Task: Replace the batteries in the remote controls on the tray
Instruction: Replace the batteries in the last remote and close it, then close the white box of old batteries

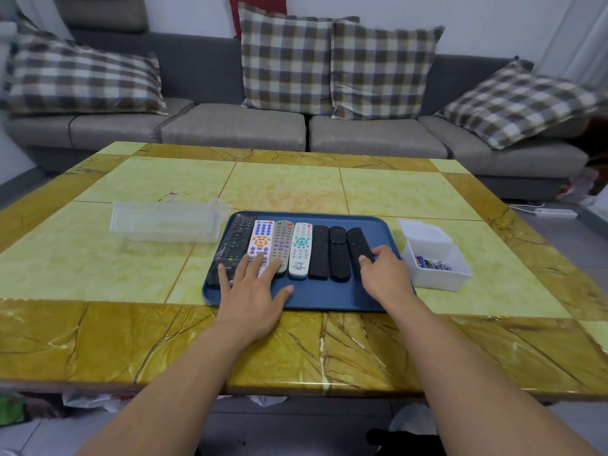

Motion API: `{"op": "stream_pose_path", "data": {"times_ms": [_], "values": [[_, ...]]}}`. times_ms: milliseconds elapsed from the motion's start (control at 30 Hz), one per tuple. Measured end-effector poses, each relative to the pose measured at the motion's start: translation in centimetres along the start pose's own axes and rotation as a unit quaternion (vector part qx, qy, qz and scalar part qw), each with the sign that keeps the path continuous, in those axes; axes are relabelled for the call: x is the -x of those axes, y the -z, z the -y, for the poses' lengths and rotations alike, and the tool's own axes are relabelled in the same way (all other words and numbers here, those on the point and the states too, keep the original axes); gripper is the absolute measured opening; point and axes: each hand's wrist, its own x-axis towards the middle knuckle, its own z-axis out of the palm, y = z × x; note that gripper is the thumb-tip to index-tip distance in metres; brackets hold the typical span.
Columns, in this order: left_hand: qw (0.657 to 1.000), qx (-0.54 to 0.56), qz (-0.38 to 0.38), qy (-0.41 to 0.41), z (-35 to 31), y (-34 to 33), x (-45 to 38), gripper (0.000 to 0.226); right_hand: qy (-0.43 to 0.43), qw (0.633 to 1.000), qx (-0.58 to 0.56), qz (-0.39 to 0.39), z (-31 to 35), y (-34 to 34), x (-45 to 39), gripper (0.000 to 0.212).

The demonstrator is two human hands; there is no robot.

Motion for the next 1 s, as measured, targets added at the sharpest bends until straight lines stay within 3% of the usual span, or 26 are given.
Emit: {"op": "stream_pose_path", "data": {"times_ms": [200, 467, 633, 867, 1000], "values": [[1.0, 0.014, -0.015, -0.012, 0.2, 0.3, 0.0, 0.058, 0.026, 0.988, 0.154, -0.003, 0.0, -0.1, -0.4, 0.041], [0.999, 0.029, -0.023, -0.005, -0.1, 0.3, 0.0, 0.057, 0.024, 0.983, 0.181, 0.003, -0.2, -0.4, -0.5, 0.038], [0.999, 0.032, -0.022, -0.005, -0.4, 0.1, 0.3, 0.059, 0.088, 0.973, 0.205, -0.051, 0.6, 0.5, 0.6, 0.044], [0.999, 0.042, -0.033, -0.002, -0.6, 0.1, 0.2, 0.056, 0.204, 0.937, 0.28, 0.038, 1.4, -0.5, 1.3, 0.051], [0.998, 0.049, -0.037, 0.003, -0.6, 0.2, 0.2, 0.055, 0.207, 0.939, 0.265, 0.071, 1.0, -0.8, 1.1, 0.05]]}}
